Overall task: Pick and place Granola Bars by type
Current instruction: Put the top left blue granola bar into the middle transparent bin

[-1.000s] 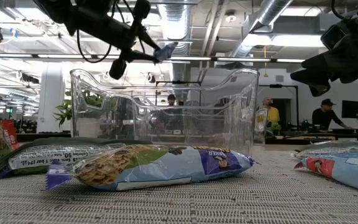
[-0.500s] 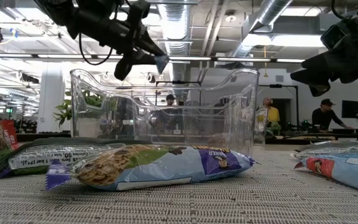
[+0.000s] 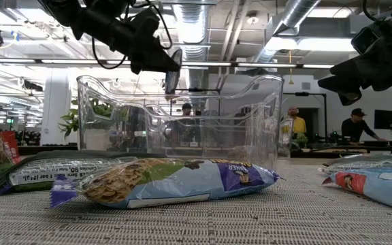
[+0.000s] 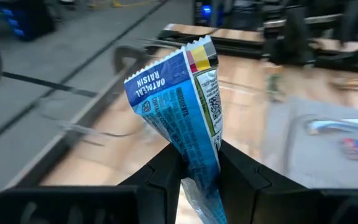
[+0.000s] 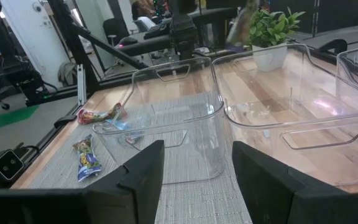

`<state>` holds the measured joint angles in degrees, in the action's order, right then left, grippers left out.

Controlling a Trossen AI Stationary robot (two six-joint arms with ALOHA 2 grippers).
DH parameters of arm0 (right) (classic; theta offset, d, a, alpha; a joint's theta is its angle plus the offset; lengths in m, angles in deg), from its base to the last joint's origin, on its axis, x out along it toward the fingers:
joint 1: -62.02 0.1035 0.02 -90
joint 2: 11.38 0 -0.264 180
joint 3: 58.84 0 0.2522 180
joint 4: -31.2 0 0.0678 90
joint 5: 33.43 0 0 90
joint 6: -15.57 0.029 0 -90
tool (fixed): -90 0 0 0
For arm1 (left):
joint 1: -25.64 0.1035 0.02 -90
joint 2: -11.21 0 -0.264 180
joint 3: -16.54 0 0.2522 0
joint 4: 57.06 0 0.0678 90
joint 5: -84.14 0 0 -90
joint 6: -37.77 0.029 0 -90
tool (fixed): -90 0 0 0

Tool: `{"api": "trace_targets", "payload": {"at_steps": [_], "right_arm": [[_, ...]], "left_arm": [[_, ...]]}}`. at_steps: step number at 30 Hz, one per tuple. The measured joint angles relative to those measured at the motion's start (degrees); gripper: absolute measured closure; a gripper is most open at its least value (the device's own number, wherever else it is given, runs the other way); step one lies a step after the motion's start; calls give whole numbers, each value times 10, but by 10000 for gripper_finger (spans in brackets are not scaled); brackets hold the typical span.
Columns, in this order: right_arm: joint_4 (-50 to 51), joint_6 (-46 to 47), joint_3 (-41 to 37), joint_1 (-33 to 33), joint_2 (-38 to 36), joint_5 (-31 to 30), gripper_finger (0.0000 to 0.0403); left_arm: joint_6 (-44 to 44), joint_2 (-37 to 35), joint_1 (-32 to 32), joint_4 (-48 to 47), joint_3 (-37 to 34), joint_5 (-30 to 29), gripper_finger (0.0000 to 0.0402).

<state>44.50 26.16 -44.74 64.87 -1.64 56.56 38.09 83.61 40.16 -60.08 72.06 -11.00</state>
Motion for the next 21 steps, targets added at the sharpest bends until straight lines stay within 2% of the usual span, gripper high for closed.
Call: {"api": "trace_targets", "payload": {"at_steps": [4, 14, 21], "right_arm": [[0, 0, 0, 0, 0, 0, 219], [0, 0, 0, 0, 0, 0, 219], [0, 0, 0, 0, 0, 0, 219]], "left_arm": [[4, 0, 0, -13, 0, -13, 306], [-21, 0, 0, -13, 0, -16, 227], [-40, 0, 0, -12, 0, -16, 217]]}}
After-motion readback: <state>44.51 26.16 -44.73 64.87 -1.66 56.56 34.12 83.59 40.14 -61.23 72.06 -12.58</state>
